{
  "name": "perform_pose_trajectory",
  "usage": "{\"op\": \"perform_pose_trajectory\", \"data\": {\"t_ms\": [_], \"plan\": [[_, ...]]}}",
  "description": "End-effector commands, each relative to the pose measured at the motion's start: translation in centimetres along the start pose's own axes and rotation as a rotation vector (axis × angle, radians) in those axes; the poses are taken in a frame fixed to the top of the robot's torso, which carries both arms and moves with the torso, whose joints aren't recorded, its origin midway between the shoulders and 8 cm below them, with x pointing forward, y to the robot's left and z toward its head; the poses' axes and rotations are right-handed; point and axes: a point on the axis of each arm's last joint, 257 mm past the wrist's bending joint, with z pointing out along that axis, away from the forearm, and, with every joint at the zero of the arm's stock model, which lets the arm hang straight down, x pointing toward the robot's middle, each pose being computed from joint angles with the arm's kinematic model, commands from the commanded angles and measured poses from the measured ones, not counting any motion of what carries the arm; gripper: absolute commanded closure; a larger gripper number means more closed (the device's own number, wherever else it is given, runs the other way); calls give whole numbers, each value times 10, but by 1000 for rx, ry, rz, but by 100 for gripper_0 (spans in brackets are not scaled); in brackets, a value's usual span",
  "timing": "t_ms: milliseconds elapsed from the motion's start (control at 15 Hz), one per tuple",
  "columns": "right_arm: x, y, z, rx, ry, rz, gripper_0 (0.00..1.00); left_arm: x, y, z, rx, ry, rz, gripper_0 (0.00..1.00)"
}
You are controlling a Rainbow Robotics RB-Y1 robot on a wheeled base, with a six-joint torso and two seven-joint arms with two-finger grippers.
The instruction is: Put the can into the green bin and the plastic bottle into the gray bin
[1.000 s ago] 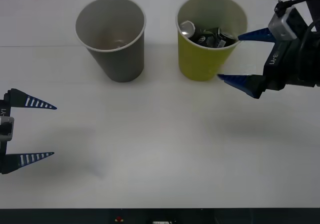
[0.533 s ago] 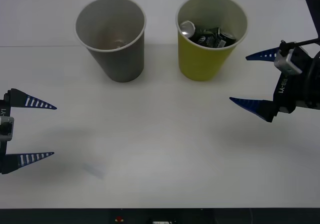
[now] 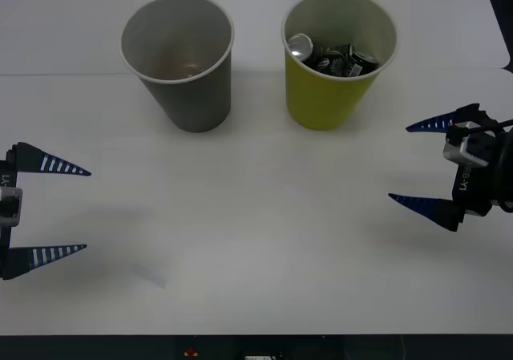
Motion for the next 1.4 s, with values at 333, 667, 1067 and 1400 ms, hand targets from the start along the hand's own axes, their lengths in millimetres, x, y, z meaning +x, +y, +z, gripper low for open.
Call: {"op": "perform_pose_trajectory", "data": {"t_ms": [333, 667, 1067, 1400], "plan": [[32, 26, -7, -61, 72, -69, 0, 0, 0, 0, 0, 0, 0, 0], [40, 37, -6, -59, 66, -87, 0, 0, 0, 0, 0, 0, 0, 0], [40, 42, -14, -103, 68, -103, 0, 0, 0, 0, 0, 0, 0, 0], [42, 40, -24, -110, 77, -107, 0, 0, 0, 0, 0, 0, 0, 0]]}}
